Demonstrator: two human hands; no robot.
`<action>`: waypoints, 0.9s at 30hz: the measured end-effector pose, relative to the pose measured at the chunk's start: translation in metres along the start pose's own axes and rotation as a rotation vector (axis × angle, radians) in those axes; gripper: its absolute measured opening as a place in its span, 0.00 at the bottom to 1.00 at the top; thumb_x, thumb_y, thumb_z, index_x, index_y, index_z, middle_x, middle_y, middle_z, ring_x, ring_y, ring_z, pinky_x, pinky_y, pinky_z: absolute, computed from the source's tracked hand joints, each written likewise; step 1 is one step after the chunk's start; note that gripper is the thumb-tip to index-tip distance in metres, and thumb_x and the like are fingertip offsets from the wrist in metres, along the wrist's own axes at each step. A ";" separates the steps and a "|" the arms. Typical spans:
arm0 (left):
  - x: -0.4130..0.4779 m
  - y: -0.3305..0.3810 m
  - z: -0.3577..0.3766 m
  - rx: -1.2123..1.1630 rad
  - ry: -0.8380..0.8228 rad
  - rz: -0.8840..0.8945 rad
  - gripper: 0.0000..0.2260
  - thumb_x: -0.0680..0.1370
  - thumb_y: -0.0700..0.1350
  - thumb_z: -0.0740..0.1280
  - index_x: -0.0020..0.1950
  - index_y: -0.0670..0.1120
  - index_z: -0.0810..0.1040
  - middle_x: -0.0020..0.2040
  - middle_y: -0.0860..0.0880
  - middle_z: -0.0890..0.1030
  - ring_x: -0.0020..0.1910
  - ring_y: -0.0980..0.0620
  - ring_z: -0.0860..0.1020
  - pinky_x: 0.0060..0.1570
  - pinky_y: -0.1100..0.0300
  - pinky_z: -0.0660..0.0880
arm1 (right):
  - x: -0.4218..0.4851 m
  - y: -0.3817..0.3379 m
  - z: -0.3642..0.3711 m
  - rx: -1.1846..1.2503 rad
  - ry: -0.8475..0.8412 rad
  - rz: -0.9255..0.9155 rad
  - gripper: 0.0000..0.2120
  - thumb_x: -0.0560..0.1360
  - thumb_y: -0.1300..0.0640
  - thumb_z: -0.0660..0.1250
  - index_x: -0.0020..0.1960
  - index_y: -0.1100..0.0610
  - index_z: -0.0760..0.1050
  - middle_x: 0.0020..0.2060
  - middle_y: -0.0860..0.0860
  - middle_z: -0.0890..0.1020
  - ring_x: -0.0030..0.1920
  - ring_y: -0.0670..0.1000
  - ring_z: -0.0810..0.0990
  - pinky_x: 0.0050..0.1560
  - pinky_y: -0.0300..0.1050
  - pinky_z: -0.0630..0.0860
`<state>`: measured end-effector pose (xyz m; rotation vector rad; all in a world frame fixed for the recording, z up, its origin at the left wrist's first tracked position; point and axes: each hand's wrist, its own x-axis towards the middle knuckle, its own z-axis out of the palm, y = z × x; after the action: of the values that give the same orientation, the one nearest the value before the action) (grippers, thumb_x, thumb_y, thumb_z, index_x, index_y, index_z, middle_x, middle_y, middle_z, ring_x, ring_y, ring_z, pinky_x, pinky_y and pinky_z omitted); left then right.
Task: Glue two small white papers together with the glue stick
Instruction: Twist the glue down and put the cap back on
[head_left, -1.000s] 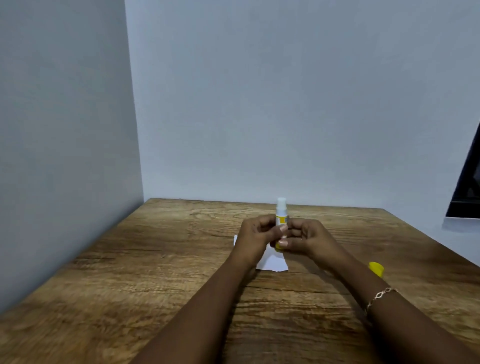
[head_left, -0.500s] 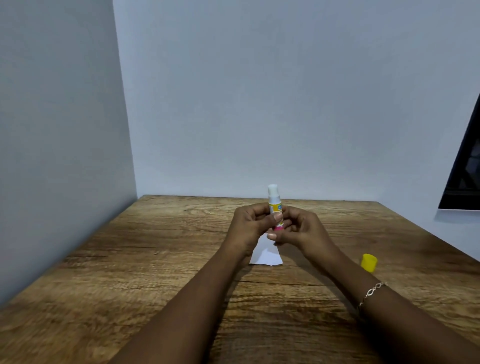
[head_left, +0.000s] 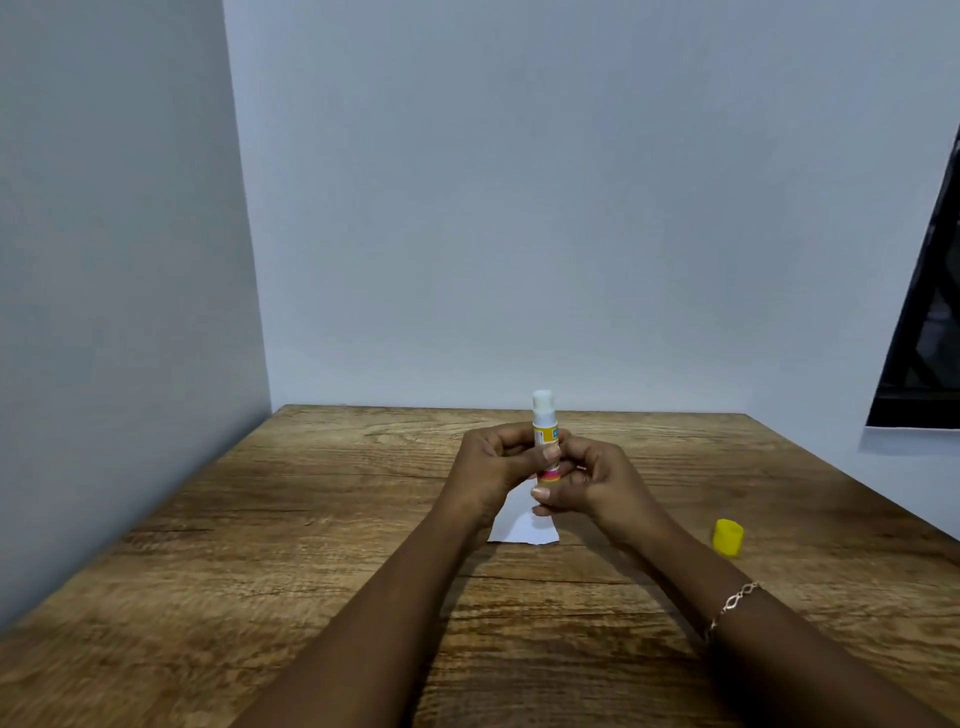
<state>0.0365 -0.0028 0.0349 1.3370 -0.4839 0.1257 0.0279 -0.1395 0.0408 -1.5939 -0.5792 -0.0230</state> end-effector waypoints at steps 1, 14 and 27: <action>0.000 0.000 0.000 -0.003 -0.002 -0.008 0.07 0.73 0.33 0.66 0.48 0.37 0.81 0.36 0.48 0.84 0.36 0.55 0.82 0.39 0.65 0.78 | 0.001 0.001 0.001 -0.038 0.001 -0.005 0.15 0.65 0.77 0.67 0.44 0.60 0.77 0.26 0.50 0.74 0.25 0.42 0.75 0.32 0.37 0.79; -0.004 0.008 0.003 -0.076 -0.047 -0.054 0.07 0.72 0.31 0.66 0.46 0.39 0.81 0.40 0.51 0.86 0.40 0.54 0.83 0.43 0.64 0.80 | -0.003 -0.002 -0.002 0.020 0.005 0.002 0.13 0.60 0.75 0.72 0.39 0.60 0.79 0.27 0.48 0.78 0.28 0.43 0.76 0.32 0.33 0.75; -0.005 0.010 0.000 -0.040 -0.037 -0.069 0.07 0.71 0.32 0.67 0.45 0.40 0.82 0.39 0.47 0.85 0.36 0.53 0.82 0.42 0.63 0.79 | -0.006 -0.006 -0.009 0.070 -0.062 0.088 0.12 0.64 0.75 0.69 0.43 0.61 0.80 0.29 0.52 0.83 0.31 0.48 0.81 0.34 0.40 0.80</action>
<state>0.0285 0.0004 0.0417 1.3168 -0.4683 0.0340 0.0227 -0.1498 0.0456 -1.5544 -0.5511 0.1121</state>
